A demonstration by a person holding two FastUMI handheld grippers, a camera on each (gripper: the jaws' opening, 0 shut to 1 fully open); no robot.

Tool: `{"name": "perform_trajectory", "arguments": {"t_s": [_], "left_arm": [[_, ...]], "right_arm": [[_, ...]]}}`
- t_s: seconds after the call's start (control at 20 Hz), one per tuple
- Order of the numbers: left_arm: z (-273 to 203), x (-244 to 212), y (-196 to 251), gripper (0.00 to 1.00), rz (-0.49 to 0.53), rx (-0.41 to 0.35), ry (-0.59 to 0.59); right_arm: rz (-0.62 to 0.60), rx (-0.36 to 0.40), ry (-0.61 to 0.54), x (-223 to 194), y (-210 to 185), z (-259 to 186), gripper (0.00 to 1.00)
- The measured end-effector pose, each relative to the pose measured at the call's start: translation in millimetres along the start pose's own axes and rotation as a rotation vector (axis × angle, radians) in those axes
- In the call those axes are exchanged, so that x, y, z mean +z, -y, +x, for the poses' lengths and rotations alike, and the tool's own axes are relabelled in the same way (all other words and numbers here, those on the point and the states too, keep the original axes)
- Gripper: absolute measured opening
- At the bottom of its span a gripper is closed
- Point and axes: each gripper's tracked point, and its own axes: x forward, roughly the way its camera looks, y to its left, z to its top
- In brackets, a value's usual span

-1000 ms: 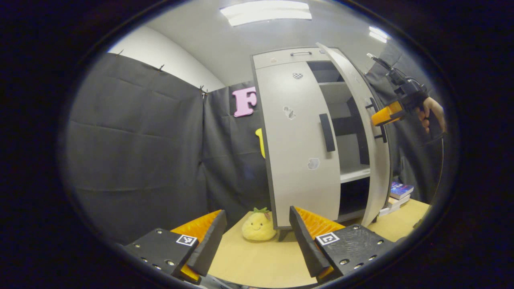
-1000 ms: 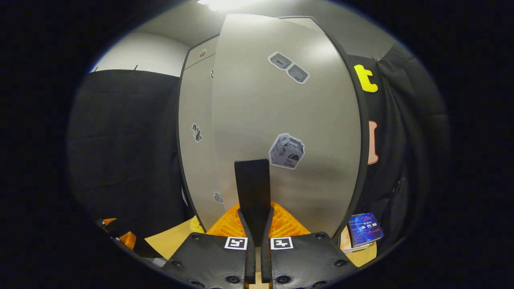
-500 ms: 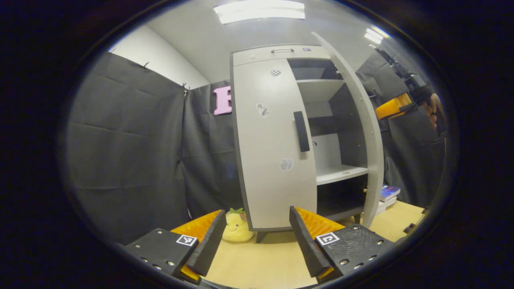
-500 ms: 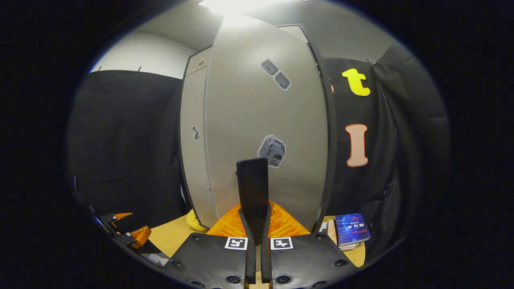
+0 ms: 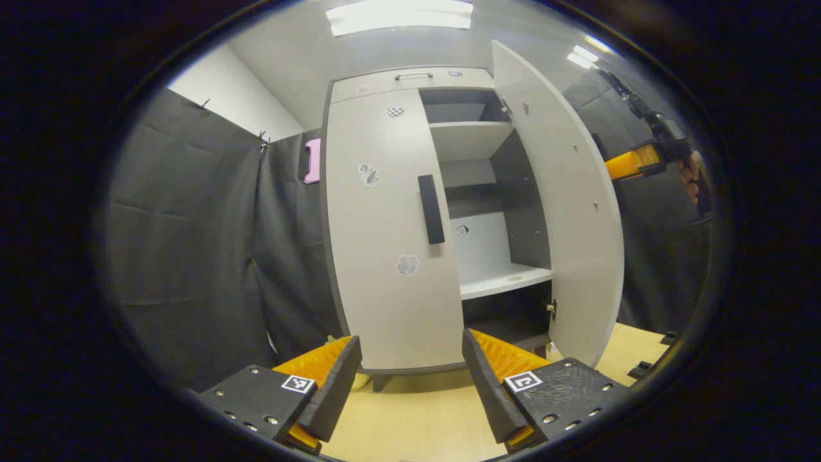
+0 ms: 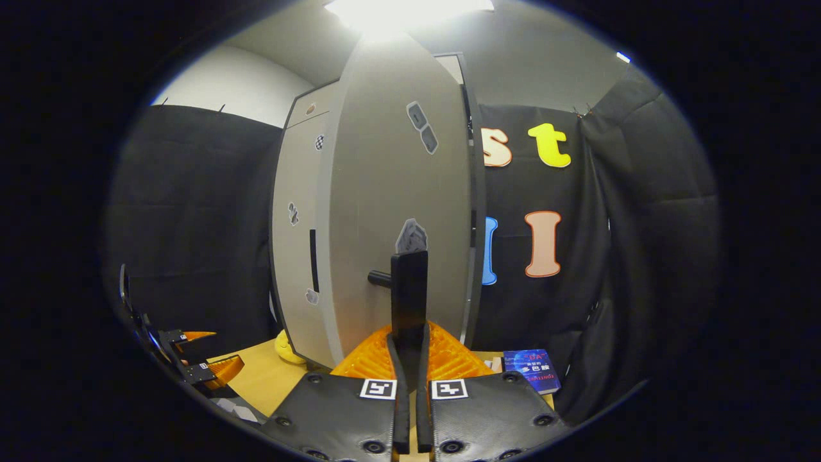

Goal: Open the right door of the double-door shoe cabinet with the right hand, and open the left door with the left hand.

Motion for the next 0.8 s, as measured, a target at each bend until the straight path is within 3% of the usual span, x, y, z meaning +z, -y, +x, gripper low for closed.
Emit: {"name": "perform_trajectory", "arguments": {"t_s": [0.05,0.1,0.25,0.35,0.6,0.7,0.8], "left_arm": [[1.1,2.2,5.2,0.91,-0.009,-0.011,0.000],[2.0,4.7,8.4,0.91,-0.012,-0.021,-0.002],[5.8,14.4,13.4,0.91,-0.001,-0.036,0.011],[9.7,16.6,17.9,0.91,-0.021,-0.056,0.020],[36.7,28.2,24.6,0.91,-0.040,-0.073,0.018],[58.2,41.0,24.3,0.91,-0.056,-0.076,0.036],[79.2,59.1,23.6,0.91,-0.083,-0.078,0.066]], "right_arm": [[-0.008,-0.020,0.001,-0.2,6.3,-1.6,0.02],[-0.016,-0.045,0.003,-0.9,15.6,-4.3,0.06],[-0.030,-0.152,0.002,-5.2,49.9,-10.6,0.05],[0.009,-0.120,0.018,-2.8,40.4,-9.6,0.05],[-0.044,-0.203,0.064,-3.7,49.9,-18.3,0.01],[-0.069,-0.225,0.061,-11.8,52.3,-26.0,0.04],[-0.085,-0.253,0.068,-21.6,50.3,-40.7,0.15]]}}
